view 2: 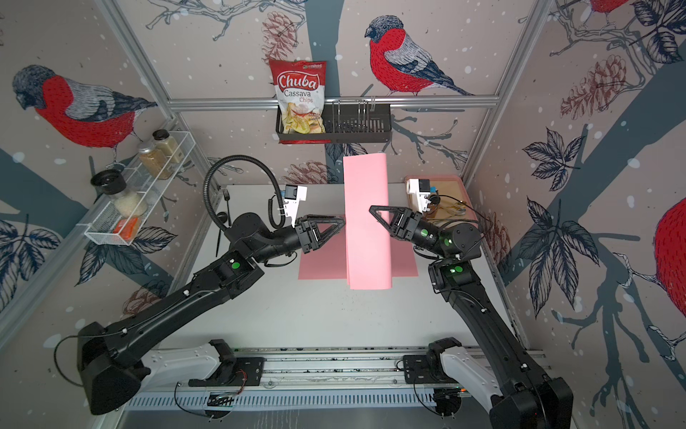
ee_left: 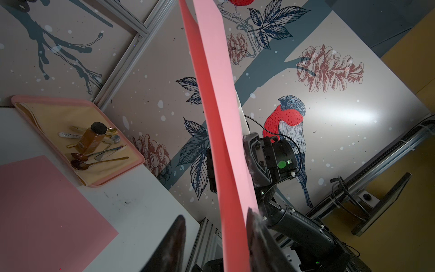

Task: Fold the rectangular paper in half along the long edge
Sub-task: Fold the paper.

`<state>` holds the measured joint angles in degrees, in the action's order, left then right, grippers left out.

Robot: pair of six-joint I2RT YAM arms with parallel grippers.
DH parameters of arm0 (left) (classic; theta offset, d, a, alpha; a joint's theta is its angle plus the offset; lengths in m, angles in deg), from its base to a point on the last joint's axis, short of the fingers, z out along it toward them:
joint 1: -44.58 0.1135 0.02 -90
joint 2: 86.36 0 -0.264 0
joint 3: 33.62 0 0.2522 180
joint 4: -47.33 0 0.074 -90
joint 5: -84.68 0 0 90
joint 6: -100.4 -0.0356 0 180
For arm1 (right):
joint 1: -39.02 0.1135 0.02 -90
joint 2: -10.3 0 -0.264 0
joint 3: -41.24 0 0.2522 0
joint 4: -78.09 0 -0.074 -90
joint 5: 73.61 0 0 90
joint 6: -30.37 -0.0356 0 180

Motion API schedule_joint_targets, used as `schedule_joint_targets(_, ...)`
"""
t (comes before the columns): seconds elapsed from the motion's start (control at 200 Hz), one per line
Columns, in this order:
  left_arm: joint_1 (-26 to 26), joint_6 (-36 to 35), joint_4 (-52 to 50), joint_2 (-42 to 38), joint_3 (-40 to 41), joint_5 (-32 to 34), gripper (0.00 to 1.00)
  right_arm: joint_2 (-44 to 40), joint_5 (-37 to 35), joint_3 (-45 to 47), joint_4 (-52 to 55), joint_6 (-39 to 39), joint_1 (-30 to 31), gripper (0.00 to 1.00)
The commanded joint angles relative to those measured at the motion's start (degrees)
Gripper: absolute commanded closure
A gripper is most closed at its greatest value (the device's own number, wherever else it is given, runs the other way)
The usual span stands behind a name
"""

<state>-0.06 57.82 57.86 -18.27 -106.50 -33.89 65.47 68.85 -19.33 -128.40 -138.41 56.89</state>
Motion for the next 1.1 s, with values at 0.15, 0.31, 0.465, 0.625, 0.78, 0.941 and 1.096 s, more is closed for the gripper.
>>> schedule_joint_targets(0.15,-0.08,2.77,8.88,0.84,1.51,-2.67,0.54,0.32,0.1,-0.2,-2.9,-0.45,0.25,0.73)
schedule_joint_targets(0.31,-0.07,3.89,10.68,1.75,1.63,-3.41,0.53,0.46,-0.25,-0.15,-2.27,0.02,0.5,0.73)
schedule_joint_targets(0.465,-0.16,4.22,11.0,2.19,1.63,-3.85,0.53,0.63,-0.44,-0.37,-1.77,0.65,0.89,0.73)
schedule_joint_targets(0.625,-0.19,5.47,12.84,3.06,1.63,-4.71,0.52,0.89,-1.13,-0.82,-0.17,2.09,1.52,0.73)
schedule_joint_targets(0.78,-0.23,6.44,14.24,4.0,2.86,-5.46,0.52,1.5,-1.92,-0.92,0.56,3.13,2.43,0.73)
schedule_joint_targets(0.941,-0.31,6.55,14.38,4.5,2.74,-5.77,0.52,1.99,-2.51,-1.67,2.57,5.04,3.18,0.73)
schedule_joint_targets(1.096,-0.57,6.62,14.47,4.83,2.77,-5.97,0.53,2.1,-3.14,-2.38,5.55,7.37,3.94,0.73)
